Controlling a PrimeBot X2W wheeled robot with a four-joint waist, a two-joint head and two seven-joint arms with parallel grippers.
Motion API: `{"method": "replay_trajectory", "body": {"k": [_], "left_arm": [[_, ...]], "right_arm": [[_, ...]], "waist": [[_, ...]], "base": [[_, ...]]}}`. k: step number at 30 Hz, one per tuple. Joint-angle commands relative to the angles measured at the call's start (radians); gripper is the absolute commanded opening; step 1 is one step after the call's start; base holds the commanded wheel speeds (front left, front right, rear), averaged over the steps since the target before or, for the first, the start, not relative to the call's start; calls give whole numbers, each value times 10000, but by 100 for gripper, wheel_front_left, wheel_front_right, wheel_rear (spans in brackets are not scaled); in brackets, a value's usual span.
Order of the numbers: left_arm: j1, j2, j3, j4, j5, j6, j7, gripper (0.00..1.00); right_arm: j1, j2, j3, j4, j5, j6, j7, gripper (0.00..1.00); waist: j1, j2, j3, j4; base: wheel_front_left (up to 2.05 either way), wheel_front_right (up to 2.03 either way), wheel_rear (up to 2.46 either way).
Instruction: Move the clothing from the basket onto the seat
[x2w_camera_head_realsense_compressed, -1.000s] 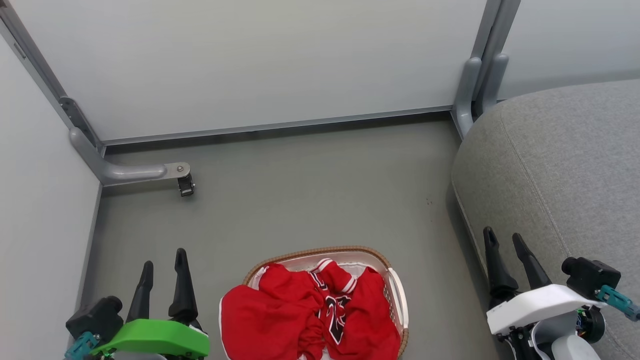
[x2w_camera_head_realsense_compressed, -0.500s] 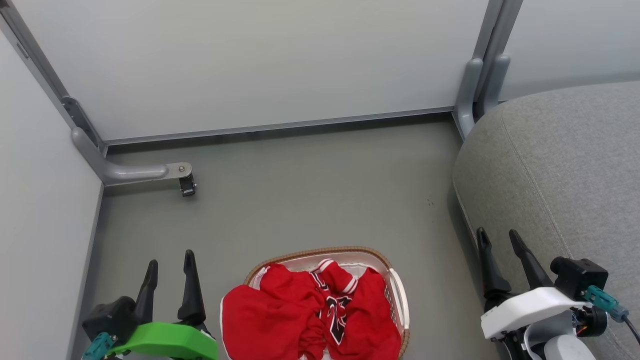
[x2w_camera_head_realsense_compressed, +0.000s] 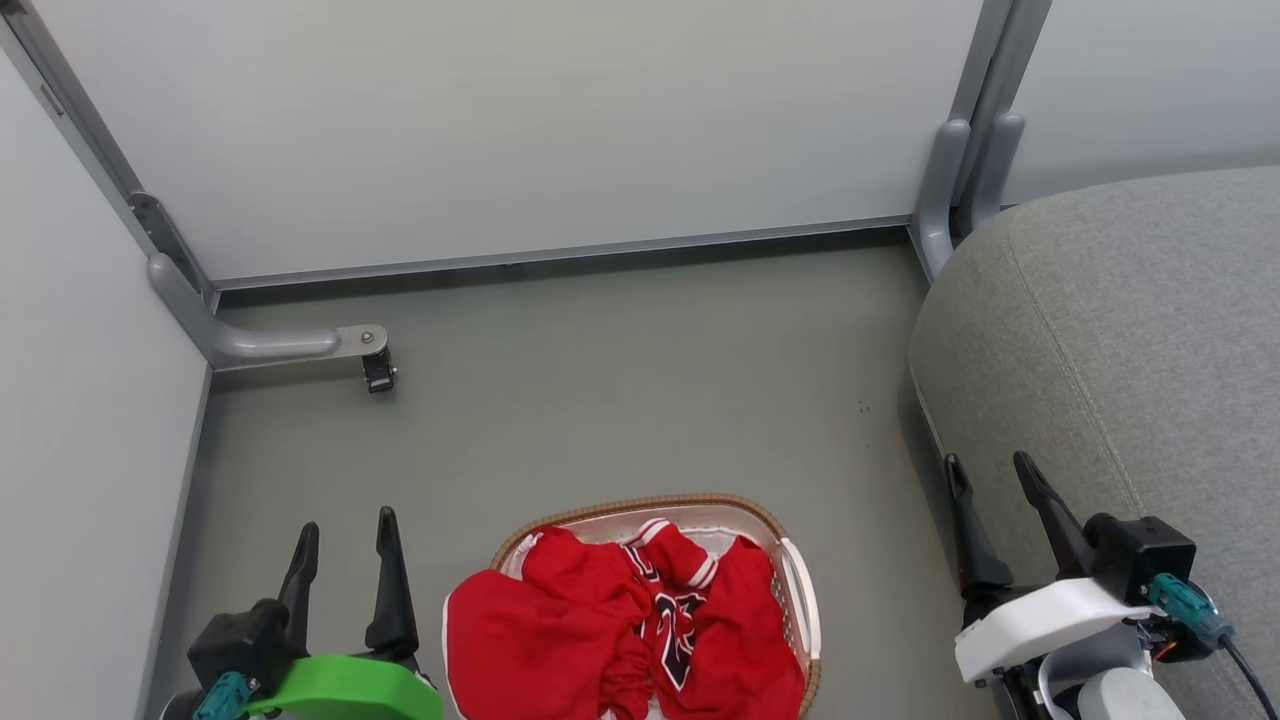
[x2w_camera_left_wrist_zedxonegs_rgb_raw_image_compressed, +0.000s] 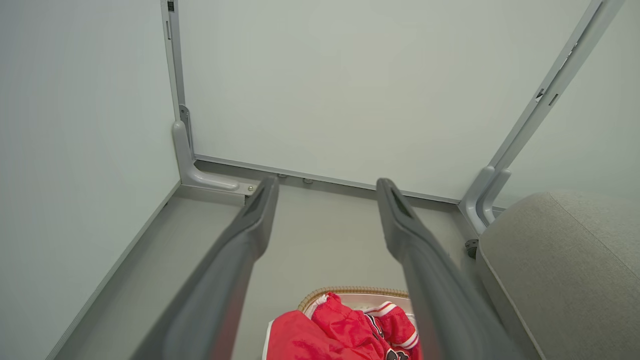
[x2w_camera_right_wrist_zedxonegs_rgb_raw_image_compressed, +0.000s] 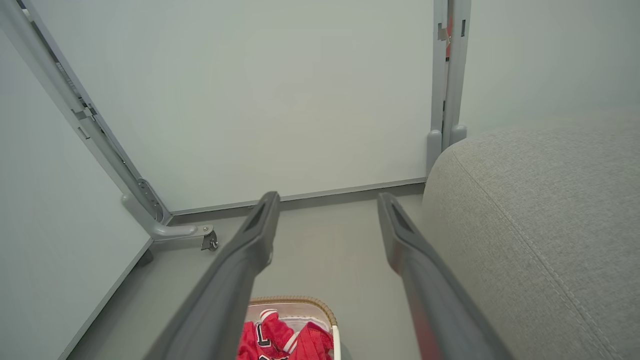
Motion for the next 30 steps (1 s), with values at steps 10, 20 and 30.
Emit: {"method": "replay_trajectory", "body": {"k": [10, 20, 30], "left_arm": [[182, 79, -137, 48, 835, 107, -264, 100], [234, 84, -258, 177, 1428, 191, -441, 100], [194, 84, -313, 325, 1517, 189, -479, 100]], "right_arm": [[-126, -67, 83, -50, -914, 4, -261, 100], [-117, -75, 107, -75, -1599, 2, -438, 100], [-120, -77, 104, -96, -1818, 2, -499, 100]], "waist": [[-1, 0, 10, 15], [-1, 0, 34, 22], [-1, 0, 65, 30]], "base": [[0, 0, 0], [0, 0, 0], [0, 0, 0]]}}
